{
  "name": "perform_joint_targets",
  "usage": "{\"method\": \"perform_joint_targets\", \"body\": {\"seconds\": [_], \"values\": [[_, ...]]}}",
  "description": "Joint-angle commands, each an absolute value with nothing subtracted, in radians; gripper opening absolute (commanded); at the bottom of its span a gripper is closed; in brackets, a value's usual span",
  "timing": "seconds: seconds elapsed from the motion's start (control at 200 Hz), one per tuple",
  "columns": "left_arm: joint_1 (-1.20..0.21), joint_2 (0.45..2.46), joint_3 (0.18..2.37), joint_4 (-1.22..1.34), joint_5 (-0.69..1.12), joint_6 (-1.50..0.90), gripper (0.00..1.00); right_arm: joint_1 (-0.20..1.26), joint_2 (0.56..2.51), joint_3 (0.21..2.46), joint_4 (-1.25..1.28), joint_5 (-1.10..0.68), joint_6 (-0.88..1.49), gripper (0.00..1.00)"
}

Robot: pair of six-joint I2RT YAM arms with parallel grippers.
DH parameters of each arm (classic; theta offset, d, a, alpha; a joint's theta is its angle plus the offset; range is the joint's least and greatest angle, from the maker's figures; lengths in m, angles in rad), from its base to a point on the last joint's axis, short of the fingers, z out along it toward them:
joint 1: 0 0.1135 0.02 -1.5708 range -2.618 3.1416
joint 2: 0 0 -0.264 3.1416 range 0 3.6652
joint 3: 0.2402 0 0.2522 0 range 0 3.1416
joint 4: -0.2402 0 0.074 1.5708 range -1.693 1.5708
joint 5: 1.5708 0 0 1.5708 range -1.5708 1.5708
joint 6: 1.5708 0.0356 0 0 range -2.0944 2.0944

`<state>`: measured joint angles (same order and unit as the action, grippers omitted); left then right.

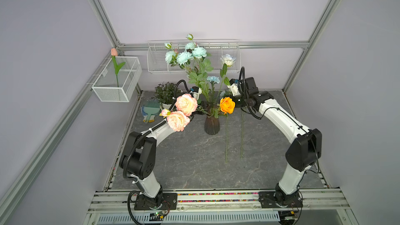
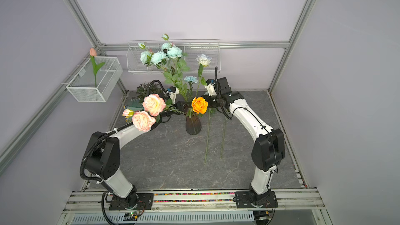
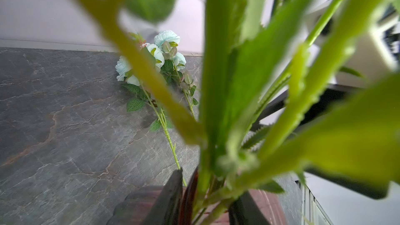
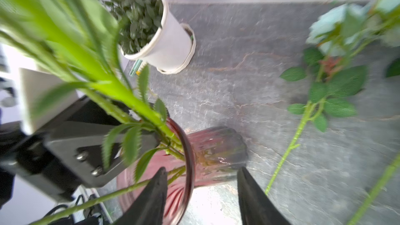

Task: Pick out blue flowers from the vase
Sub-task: Adjust the vase at the center of the board, then pick up the flower from the vase.

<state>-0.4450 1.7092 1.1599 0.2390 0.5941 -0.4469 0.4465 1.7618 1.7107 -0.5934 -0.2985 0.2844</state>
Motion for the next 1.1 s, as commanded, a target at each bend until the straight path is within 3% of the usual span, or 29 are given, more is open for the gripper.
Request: {"method": "perform_joint_targets", "body": {"seconds": [0.0,0.325,1.095], "values": [[-0.441,1.687,1.157,0.221,0.617,-0.424,0.37,0.445,1.648,1.768,-0.665,-0.203,0.188,0.57],[-0.439,1.715,1.195,0.200,0.638,-0.416,0.37,0.512,1.590,1.846,-0.687,-0.296,0.097,0.51],[-0.440,1.727,1.213,0.209,0.670,-0.416,0.37,0.612,1.985,2.268,-0.728,-0.249,-0.075,0.42]]}}
